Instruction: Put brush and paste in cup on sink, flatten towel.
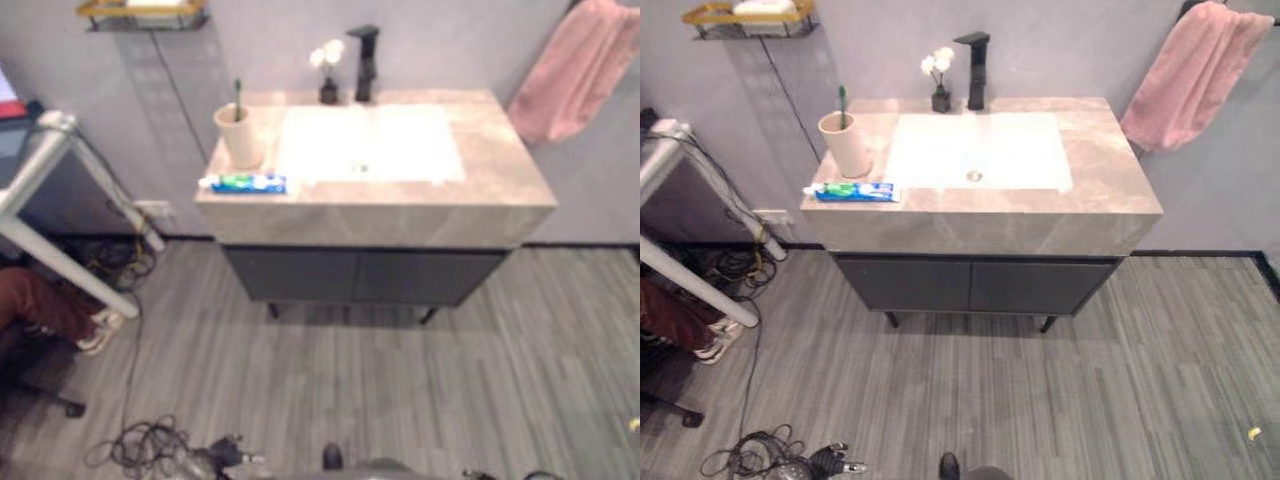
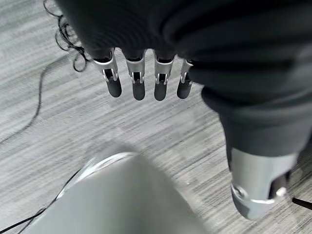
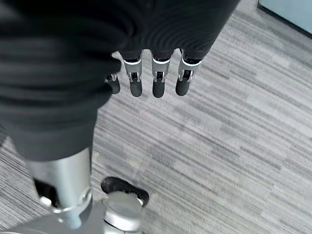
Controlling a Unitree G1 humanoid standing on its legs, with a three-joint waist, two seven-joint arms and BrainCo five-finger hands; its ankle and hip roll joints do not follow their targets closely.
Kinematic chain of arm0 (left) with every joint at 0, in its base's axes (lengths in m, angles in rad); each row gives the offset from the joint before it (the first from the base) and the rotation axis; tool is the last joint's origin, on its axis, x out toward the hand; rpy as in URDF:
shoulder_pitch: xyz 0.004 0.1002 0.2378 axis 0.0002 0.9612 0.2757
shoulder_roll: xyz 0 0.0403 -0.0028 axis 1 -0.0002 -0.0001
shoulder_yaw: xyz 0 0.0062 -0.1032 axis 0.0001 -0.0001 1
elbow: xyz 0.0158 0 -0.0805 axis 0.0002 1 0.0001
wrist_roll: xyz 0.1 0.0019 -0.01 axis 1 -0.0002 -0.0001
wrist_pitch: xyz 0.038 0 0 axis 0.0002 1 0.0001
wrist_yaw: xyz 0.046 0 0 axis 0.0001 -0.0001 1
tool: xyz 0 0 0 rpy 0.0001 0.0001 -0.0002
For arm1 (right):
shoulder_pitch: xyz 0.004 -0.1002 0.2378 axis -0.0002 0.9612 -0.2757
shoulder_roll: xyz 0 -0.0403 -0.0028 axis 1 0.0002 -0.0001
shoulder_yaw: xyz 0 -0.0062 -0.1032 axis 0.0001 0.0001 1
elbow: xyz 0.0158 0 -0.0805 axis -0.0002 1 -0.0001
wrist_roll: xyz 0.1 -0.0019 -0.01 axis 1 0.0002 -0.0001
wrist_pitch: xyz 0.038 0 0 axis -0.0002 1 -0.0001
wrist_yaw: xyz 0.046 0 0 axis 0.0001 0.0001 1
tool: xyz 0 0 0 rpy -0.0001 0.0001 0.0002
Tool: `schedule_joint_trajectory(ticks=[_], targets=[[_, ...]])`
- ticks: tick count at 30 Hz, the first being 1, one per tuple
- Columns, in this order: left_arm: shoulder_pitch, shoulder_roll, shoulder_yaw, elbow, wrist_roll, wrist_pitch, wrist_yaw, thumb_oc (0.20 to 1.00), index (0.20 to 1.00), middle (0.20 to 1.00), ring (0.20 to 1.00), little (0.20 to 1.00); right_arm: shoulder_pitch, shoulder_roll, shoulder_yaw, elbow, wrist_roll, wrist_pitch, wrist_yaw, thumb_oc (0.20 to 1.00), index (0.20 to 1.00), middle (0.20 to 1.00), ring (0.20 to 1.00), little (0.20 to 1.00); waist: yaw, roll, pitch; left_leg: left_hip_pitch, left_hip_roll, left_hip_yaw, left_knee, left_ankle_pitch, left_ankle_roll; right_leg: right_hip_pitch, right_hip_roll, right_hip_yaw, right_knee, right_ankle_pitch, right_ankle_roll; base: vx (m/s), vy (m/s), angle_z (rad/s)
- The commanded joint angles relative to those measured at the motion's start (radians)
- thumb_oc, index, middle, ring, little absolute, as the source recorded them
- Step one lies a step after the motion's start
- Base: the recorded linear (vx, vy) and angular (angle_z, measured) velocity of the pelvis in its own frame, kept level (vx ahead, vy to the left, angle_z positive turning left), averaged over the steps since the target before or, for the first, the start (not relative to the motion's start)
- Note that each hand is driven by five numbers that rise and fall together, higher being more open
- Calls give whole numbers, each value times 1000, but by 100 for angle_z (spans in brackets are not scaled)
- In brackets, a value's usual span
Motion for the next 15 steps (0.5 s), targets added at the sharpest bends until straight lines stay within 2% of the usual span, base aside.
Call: schedule_joint_trajectory(ticks=[1,2,3,4,5,7,9,10,11,12,13,14,15], targets=[[-57,-6,22,7,-51,-9,37,1000,1000,1000,1000,1000,12,-45,-41,40,19,5,-24,1000,1000,1000,1000,1000,-30,6,37,62,-73,68,-368,2,114,-11,-98,-48,-51,-57,173,41,-35,-1],[-57,-6,22,7,-51,-9,37,1000,1000,1000,1000,1000,12,-45,-41,40,19,5,-24,1000,1000,1000,1000,1000,-31,6,37,63,-74,68,-370,3,114,-10,-99,-49,-51,-57,173,25,-50,12],[-59,-5,20,8,-55,-11,42,1000,1000,1000,1000,1000,9,-51,-43,38,16,4,-32,1000,1000,1000,1000,1000,-38,-5,42,30,-81,58,-475,-2,114,-9,-116,-59,-56,-47,177,37,20,22],[-64,-4,17,2,-60,-14,48,1000,1000,1000,1000,1000,5,-57,-32,22,-5,0,-45,1000,1000,1000,1000,1000,-45,-7,50,38,-99,4,-681,96,92,-5,-121,-58,-61,-42,177,73,57,30],[-68,-3,15,-1,-62,-18,53,1000,1000,1000,1000,1000,0,-59,-22,12,-16,-5,-53,1000,1000,1000,1000,1000,-46,-5,58,25,-101,-41,-764,126,85,-2,-120,-54,-61,-41,177,155,115,15],[-75,-1,11,-6,-68,-24,57,1000,1000,1000,1000,1000,-3,-58,-11,3,-20,-9,-56,1000,1000,1000,1000,1000,-63,2,62,20,-83,-41,-844,153,70,6,-116,-46,-58,-52,179,188,162,-10],[-72,0,12,-10,-76,-26,58,1000,1000,1000,1000,1000,-1,-51,-13,4,-9,-10,-57,1000,1000,1000,1000,1000,-76,14,58,4,-65,6,-844,152,60,20,-117,-34,-61,-60,184,309,276,-41],[-69,0,13,-11,-75,-27,58,1000,1000,1000,1000,1000,-1,-48,-13,9,-5,-9,-54,1000,1000,1000,1000,1000,-75,20,53,10,-70,4,-844,169,59,35,-119,-25,-62,-68,187,427,358,-50],[-60,0,18,-9,-75,-26,53,1000,1000,1000,1000,1000,-1,-47,-8,14,-11,-8,-51,1000,1000,1000,1000,1000,-62,23,48,36,-76,-19,-844,165,70,56,-117,7,-62,-74,189,496,459,-47],[-54,-1,19,-6,-76,-31,54,1000,1000,1000,1000,1000,2,-45,-3,25,-18,-7,-50,1000,1000,1000,1000,1000,-46,23,41,31,-100,-89,-813,160,88,72,-129,39,-59,-82,197,462,465,-64],[-50,-4,17,-3,-74,-31,51,1000,1000,1000,1000,1000,4,-38,-2,35,-22,-9,-45,1000,1000,1000,1000,1000,-46,24,33,23,-117,-113,-777,139,95,75,-145,45,-39,-87,204,313,342,-74],[-50,-4,17,-3,-74,-31,51,1000,1000,1000,1000,1000,4,-37,-2,35,-22,-10,-46,1000,1000,1000,1000,1000,-46,23,33,19,-118,-113,-769,134,96,75,-146,45,-37,-89,204,409,465,-95],[-50,7,21,0,-94,-33,51,1000,1000,1000,1000,1000,15,-28,-15,41,-18,-7,-43,1000,1000,1000,1000,1000,-42,19,28,2,-144,-110,-676,82,115,96,-172,72,-23,-92,225,284,326,-75]])
